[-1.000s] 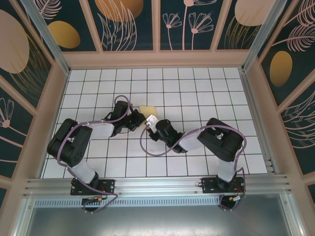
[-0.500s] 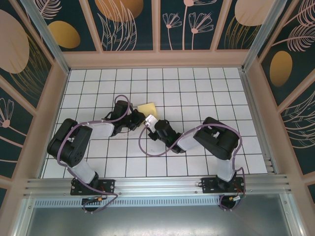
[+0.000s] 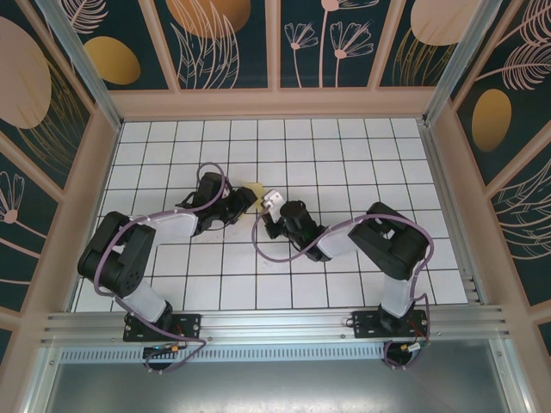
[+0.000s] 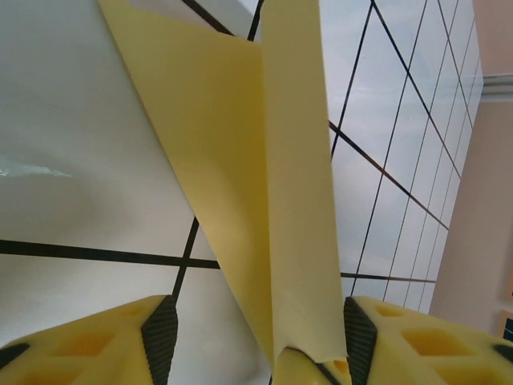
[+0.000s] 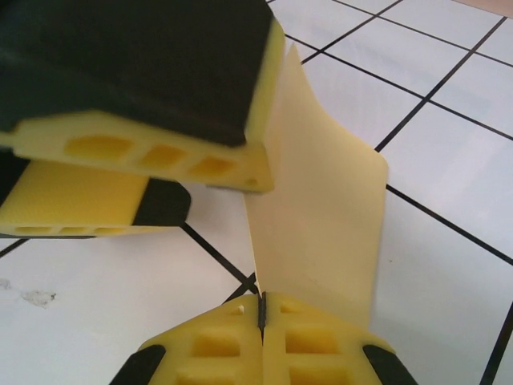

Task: Fold a paper plane with a square sheet of paper (pick it up from the middle)
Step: Fold the wing for the fifth time at the center of the table.

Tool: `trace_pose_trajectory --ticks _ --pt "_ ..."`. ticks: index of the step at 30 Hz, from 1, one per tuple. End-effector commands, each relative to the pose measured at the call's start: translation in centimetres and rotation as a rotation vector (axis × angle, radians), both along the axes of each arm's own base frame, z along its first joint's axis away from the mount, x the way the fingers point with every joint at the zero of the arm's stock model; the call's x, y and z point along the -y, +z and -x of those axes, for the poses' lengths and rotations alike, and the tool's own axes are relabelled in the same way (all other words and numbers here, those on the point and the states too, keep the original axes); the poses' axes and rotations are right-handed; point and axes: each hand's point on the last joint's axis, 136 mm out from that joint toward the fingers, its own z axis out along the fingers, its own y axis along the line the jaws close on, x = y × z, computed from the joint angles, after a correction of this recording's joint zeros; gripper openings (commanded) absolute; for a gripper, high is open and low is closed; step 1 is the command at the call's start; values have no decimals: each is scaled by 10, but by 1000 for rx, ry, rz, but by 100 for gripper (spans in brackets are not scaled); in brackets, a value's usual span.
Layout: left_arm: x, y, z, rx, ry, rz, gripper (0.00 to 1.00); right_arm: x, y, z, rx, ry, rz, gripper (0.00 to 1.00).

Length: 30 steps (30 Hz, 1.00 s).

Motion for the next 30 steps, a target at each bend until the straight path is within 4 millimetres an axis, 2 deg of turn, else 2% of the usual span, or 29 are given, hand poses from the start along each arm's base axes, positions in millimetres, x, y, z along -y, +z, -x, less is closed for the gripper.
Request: trace_pose_trajectory --ticks 1,6,16,30 --pt "-11 14 -7 61 28 -69 69 -4 15 7 -106 54 -156 0" --pt "-18 19 -9 109 32 -112 75 -1 16 8 -261 96 -288 0" --pt "-12 23 -4 216 -42 -91 76 -2 16 1 -507 97 -446 0" --pt "6 22 -4 291 -156 -60 58 15 -11 -16 -754 -43 -567 0"
